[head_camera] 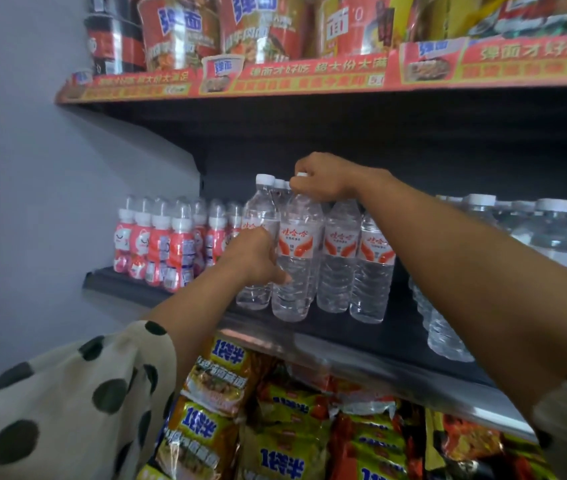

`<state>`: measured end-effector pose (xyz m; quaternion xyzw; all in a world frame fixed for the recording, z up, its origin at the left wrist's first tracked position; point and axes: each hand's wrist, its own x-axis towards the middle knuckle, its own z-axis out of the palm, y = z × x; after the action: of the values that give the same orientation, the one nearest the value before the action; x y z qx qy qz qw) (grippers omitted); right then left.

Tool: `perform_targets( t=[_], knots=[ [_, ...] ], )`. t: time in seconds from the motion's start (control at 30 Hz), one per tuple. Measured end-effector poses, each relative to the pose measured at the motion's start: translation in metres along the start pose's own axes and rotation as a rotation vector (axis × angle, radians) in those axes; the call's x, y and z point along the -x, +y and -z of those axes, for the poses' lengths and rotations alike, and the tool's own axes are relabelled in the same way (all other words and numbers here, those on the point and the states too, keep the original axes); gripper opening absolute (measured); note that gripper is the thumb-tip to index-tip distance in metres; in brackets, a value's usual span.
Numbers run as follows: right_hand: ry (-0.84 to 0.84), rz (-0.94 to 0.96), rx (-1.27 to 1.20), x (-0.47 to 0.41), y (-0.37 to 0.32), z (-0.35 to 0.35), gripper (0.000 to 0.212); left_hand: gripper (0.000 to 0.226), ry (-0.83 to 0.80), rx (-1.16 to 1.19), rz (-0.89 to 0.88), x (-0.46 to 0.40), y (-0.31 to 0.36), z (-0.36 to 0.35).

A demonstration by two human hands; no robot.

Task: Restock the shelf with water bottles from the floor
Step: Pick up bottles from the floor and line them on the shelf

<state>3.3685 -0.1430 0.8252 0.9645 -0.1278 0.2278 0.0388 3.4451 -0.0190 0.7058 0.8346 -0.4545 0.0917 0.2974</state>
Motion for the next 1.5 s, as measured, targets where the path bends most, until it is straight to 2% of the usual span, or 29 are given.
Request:
perform_targets(
  t=[0.17,0.43,0.67,0.73,0.83,0.9,0.97,1.07,1.17,1.27,1.4,1.5],
  knots=[
    [-0.014,-0.021,-0.062,-0.006,0.003,-0.007,0.030,0.028,0.006,0.031,0.028,-0.005,-0.008,-0.008],
    [-0.038,-0.046,-0.079,-0.010,0.007,-0.010,0.028,0.035,0.059,0.042,0.048,-0.007,-0.011,-0.016],
    [-0.013,-0.069,-0.123,-0.006,0.010,-0.016,0.018,0.031,0.081,0.034,0.047,-0.002,-0.007,-0.018],
    [-0.011,-0.108,-0.151,-0.003,0.011,-0.018,0.028,0.033,0.083,0.026,0.048,0.001,-0.007,-0.019],
    [-0.010,-0.180,-0.179,0.007,0.009,-0.018,0.061,0.033,0.073,0.025,0.047,0.005,-0.010,-0.019],
    [0.040,-0.219,-0.189,0.019,0.003,-0.015,0.071,0.033,0.086,0.005,0.023,0.009,-0.011,-0.015],
    [0.106,-0.234,-0.170,0.039,-0.005,-0.013,0.066,0.030,0.101,-0.033,-0.009,0.019,-0.010,-0.009],
    [0.177,-0.203,-0.075,0.086,-0.019,-0.021,0.044,0.024,0.125,-0.086,-0.079,0.045,-0.003,-0.001],
    [0.129,-0.176,0.004,0.146,-0.034,-0.046,0.036,0.024,0.060,-0.110,-0.123,0.082,0.006,-0.003],
    [0.000,-0.195,0.063,0.216,-0.050,-0.083,0.044,0.030,-0.069,-0.159,-0.137,0.127,0.012,-0.022],
    [-0.135,-0.246,0.098,0.304,-0.065,-0.146,0.050,0.042,-0.227,-0.187,-0.193,0.196,0.018,-0.078],
    [-0.264,-0.286,0.121,0.358,-0.069,-0.194,0.057,0.038,-0.376,-0.245,-0.233,0.239,0.009,-0.133]
  ],
)
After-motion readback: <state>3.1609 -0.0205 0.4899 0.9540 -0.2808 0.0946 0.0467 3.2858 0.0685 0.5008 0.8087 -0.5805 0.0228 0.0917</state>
